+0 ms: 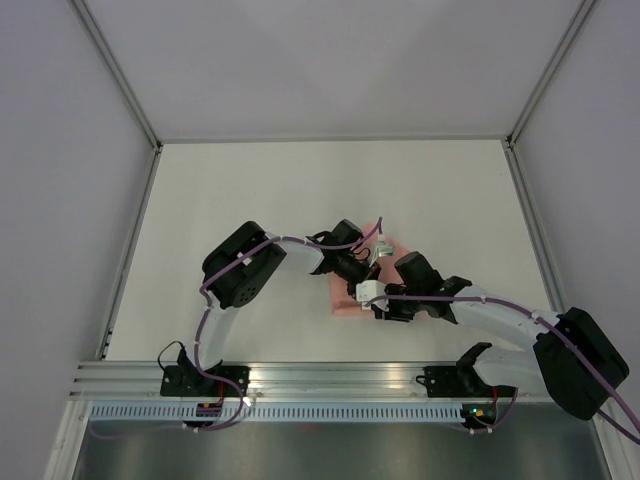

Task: Fold the napkin, place the utensils inside, and roll it up
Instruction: Roll the napkin with the utensil

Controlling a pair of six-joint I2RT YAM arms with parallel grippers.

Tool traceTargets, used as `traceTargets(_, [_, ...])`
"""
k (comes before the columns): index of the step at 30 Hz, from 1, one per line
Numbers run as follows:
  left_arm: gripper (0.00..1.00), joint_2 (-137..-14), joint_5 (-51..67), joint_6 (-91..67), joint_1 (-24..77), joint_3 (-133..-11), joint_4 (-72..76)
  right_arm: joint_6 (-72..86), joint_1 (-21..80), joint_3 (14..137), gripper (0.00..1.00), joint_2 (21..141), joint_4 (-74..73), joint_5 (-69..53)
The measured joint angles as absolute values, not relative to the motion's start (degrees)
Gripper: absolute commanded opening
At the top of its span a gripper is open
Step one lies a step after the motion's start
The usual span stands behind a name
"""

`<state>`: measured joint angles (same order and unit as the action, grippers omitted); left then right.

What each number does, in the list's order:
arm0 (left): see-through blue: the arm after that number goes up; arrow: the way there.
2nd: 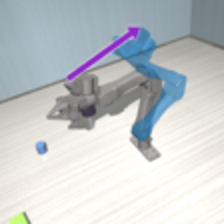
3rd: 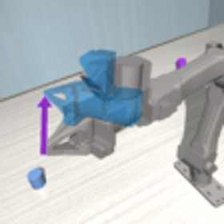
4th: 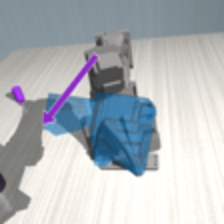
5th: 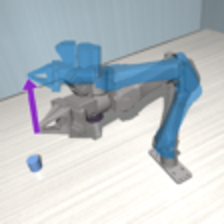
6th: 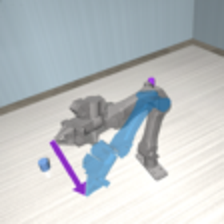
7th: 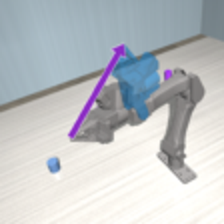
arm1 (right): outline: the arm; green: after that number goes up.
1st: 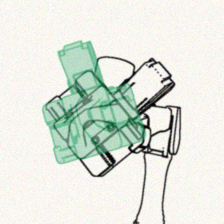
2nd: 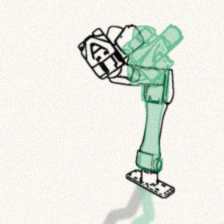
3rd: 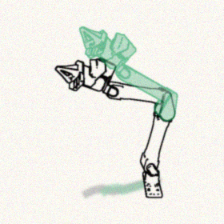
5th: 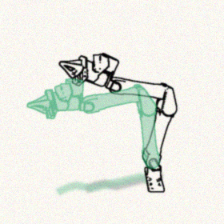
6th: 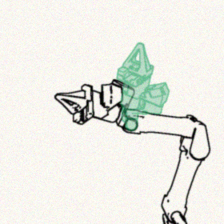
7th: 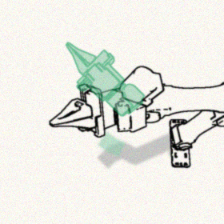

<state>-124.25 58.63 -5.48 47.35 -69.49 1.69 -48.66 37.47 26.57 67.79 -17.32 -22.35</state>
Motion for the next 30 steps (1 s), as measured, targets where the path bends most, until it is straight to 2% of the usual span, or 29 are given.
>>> traceTargets(6, [0.02,-124.42,59.13,-6.09,47.24,-69.49,1.28,-47.4,38.13,26.57,0.22,69.14,-14.87,-21.69])
traceTargets(9, [0.13,-124.46,59.37,-6.2,47.07,-69.43,1.13,-47.05,38.15,26.57,0.12,69.45,-14.52,-21.67])
traceTargets(13, [0.26,-124.07,58.96,-6.39,46.89,-69.04,1.02,-47.0,38.15,26.57,0.03,69.87,-14.0,-21.93])
traceTargets(15, [0.29,-123.11,57.98,-6.61,46.83,-68.36,0.84,-47.09,38.17,26.59,0.0,70.15,-13.56,-22.24])
traceTargets(19, [0.38,-120.01,54.37,-6.83,46.85,-66.7,-0.38,-47.2,38.41,26.59,0.01,70.83,-12.45,-22.7])
traceTargets(25, [0.4,-116.22,48.27,-7.07,47.0,-65.12,-2.15,-47.22,38.39,26.87,0.0,72.25,-10.28,-23.35])
traceTargets(30, [0.38,-110.19,41.69,-11.31,45.98,-58.02,3.7,-47.79,37.89,28.1,0.0,74.26,-9.91,-24.82])
